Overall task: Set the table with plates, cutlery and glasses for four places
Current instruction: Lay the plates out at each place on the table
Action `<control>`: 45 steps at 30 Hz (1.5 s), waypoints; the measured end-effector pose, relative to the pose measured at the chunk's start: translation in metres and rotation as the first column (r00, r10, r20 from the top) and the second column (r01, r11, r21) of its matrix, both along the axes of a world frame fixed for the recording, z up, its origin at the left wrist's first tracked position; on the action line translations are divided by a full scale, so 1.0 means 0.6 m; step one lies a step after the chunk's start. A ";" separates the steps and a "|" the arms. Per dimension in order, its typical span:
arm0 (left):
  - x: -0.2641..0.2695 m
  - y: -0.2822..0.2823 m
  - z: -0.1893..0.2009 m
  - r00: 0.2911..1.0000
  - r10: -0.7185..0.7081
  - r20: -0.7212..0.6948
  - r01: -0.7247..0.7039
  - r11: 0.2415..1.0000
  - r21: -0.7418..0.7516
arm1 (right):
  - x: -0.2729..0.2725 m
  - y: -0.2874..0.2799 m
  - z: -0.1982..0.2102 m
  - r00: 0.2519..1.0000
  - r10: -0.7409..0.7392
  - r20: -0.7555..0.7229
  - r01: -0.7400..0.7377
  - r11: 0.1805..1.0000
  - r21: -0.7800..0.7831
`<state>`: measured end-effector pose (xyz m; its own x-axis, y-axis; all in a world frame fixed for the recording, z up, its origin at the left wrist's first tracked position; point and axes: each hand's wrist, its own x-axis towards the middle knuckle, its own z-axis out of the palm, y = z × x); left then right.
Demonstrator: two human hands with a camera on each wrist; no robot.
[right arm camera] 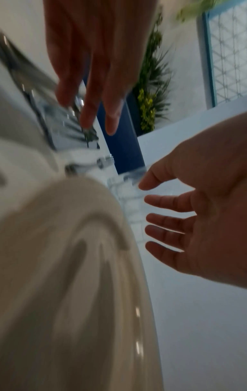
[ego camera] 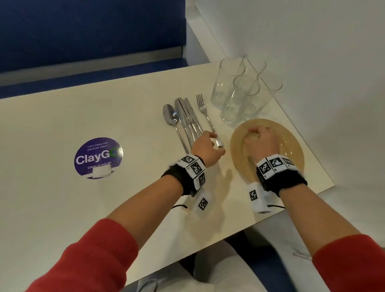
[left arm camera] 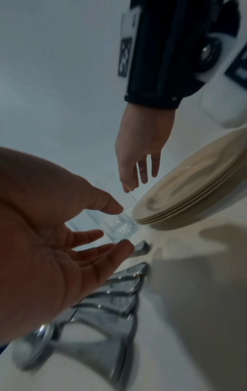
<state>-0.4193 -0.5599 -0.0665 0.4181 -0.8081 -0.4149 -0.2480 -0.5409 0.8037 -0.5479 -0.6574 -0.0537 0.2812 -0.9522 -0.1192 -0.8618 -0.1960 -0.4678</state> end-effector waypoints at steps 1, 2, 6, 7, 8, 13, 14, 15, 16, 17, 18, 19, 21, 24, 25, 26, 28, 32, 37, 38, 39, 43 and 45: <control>-0.016 -0.006 -0.003 1.000 -0.018 0.010 0.017 1.000 0.021 | -0.023 -0.013 -0.003 0.999 -0.024 -0.042 0.024 1.000 -0.001; -0.021 -0.007 -0.007 1.000 -0.029 0.006 0.029 0.999 0.045 | -0.034 -0.020 -0.006 0.995 -0.070 -0.077 0.070 0.998 -0.003; -0.077 -0.045 -0.017 1.000 -0.011 -0.023 0.015 0.989 0.148 | -0.105 -0.081 -0.026 0.955 -0.208 -0.213 0.220 0.975 0.033; -0.084 -0.051 -0.022 1.000 0.001 -0.027 0.004 0.987 0.163 | -0.115 -0.091 -0.032 0.946 -0.232 -0.226 0.250 0.967 0.057; -0.091 -0.055 -0.025 0.999 0.017 -0.038 -0.010 0.984 0.178 | -0.122 -0.096 -0.038 0.941 -0.250 -0.229 0.277 0.957 0.092; -0.106 -0.052 -0.029 0.993 0.099 -0.065 -0.084 0.976 0.203 | -0.135 -0.094 -0.055 0.941 -0.309 -0.140 0.331 0.926 0.180; -0.105 -0.048 -0.029 0.990 0.124 -0.062 -0.109 0.973 0.205 | -0.135 -0.090 -0.056 0.943 -0.312 -0.118 0.328 0.930 0.166; -0.100 -0.042 -0.029 0.987 0.151 -0.059 -0.136 0.969 0.204 | -0.135 -0.086 -0.056 0.946 -0.310 -0.095 0.321 0.936 0.145; -0.094 -0.035 -0.027 0.982 0.181 -0.063 -0.165 0.967 0.196 | -0.134 -0.080 -0.056 0.950 -0.303 -0.074 0.311 0.942 0.125; -0.086 -0.025 -0.024 0.975 0.212 -0.070 -0.198 0.966 0.169 | -0.130 -0.073 -0.055 0.954 -0.296 -0.044 0.299 0.947 0.116; -0.079 -0.014 -0.021 0.966 0.246 -0.075 -0.235 0.964 0.122 | -0.123 -0.064 -0.052 0.958 -0.286 -0.005 0.284 0.951 0.122; -0.071 -0.001 -0.016 0.957 0.279 -0.080 -0.274 0.959 0.073 | -0.115 -0.054 -0.048 0.962 -0.270 0.037 0.263 0.955 0.134; -0.049 0.024 -0.007 0.925 0.360 -0.121 -0.366 0.930 -0.028 | -0.086 -0.032 -0.036 0.972 -0.210 0.104 0.194 0.970 0.146; 0.000 0.069 0.004 0.803 0.521 -0.289 -0.569 0.815 -0.113 | -0.022 0.009 -0.017 0.975 -0.128 0.182 0.099 0.983 0.157; 0.020 0.087 0.008 0.752 0.550 -0.364 -0.621 0.776 -0.109 | 0.001 0.025 -0.011 0.972 -0.105 0.208 0.072 0.984 0.161; 0.041 0.108 0.009 0.704 0.565 -0.431 -0.658 0.747 -0.096 | 0.025 0.040 -0.007 0.970 -0.081 0.231 0.043 0.986 0.162; 0.080 0.157 0.012 0.620 0.567 -0.542 -0.714 0.695 -0.088 | 0.071 0.075 0.001 0.961 -0.029 0.275 -0.019 0.985 0.171; 0.161 0.271 0.010 0.515 0.551 -0.657 -0.774 0.629 -0.080 | 0.162 0.163 0.015 0.946 0.025 0.324 -0.099 0.971 0.216; 0.260 0.418 0.005 0.511 0.623 -0.593 -0.810 0.580 -0.087 | 0.249 0.266 0.013 0.946 0.153 0.285 -0.220 0.951 0.219; 0.275 0.443 0.002 0.510 0.638 -0.577 -0.817 0.569 -0.093 | 0.261 0.281 0.007 0.944 0.167 0.283 -0.233 0.947 0.219; 0.286 0.468 0.002 0.508 0.651 -0.564 -0.822 0.563 -0.090 | 0.271 0.296 0.002 0.943 0.167 0.288 -0.235 0.946 0.222; 0.333 0.544 -0.013 0.514 0.732 -0.448 -0.844 0.526 -0.109 | 0.291 0.332 -0.011 0.929 0.085 0.361 -0.180 0.954 0.241; 0.352 0.569 -0.019 0.503 0.789 -0.353 -0.862 0.488 -0.138 | 0.288 0.339 -0.017 0.928 0.071 0.366 -0.162 0.961 0.224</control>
